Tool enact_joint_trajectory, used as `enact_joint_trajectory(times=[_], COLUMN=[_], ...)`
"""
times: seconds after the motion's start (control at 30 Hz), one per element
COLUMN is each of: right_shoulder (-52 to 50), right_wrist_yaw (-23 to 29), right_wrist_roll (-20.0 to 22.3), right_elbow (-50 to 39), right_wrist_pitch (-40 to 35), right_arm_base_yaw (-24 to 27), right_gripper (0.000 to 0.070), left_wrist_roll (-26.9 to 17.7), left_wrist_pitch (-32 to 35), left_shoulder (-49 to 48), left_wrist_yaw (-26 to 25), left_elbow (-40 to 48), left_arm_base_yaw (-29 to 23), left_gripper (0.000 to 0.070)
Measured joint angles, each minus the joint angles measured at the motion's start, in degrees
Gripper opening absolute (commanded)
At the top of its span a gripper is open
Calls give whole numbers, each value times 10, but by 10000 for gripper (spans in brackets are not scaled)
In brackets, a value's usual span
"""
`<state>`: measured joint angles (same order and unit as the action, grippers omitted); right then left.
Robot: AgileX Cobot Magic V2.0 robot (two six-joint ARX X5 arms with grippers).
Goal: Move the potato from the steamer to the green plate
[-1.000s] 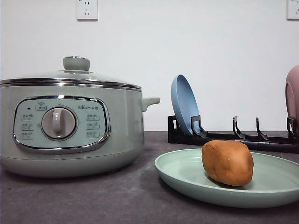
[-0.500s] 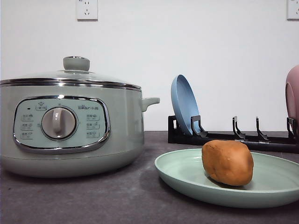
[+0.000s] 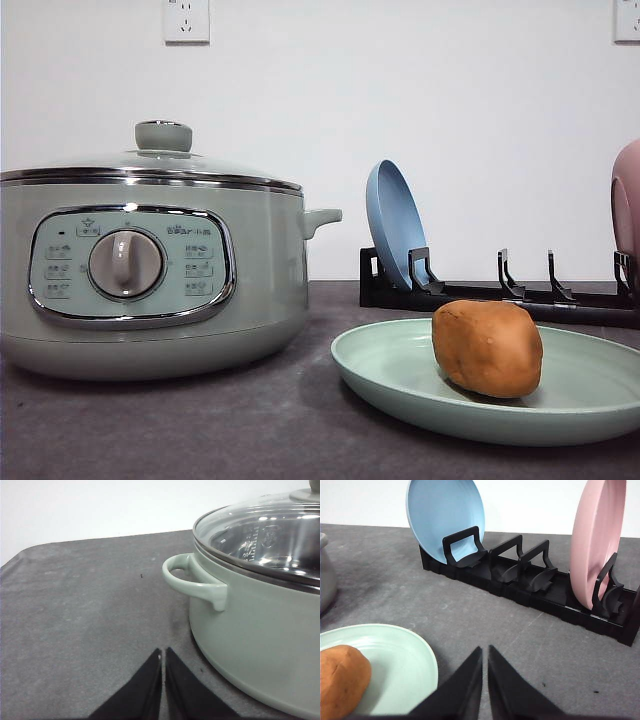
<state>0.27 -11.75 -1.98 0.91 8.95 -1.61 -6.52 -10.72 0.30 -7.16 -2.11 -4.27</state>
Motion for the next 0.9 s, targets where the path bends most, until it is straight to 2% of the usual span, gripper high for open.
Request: enact_joint_trajectory(times=[0.9], right_shoulder=[0], right_wrist_yaw=[0], right_wrist_roll=[0], right_elbow=[0], right_wrist_pitch=[0], right_arm_base_yaw=[0], right_gripper=[6], left_wrist_roll=[0], left_wrist_pitch=[0], left_shoulder=[0], left_wrist_yaw=[0], left_elbow=[0], left_arm_base_yaw=[0], left_gripper=[5])
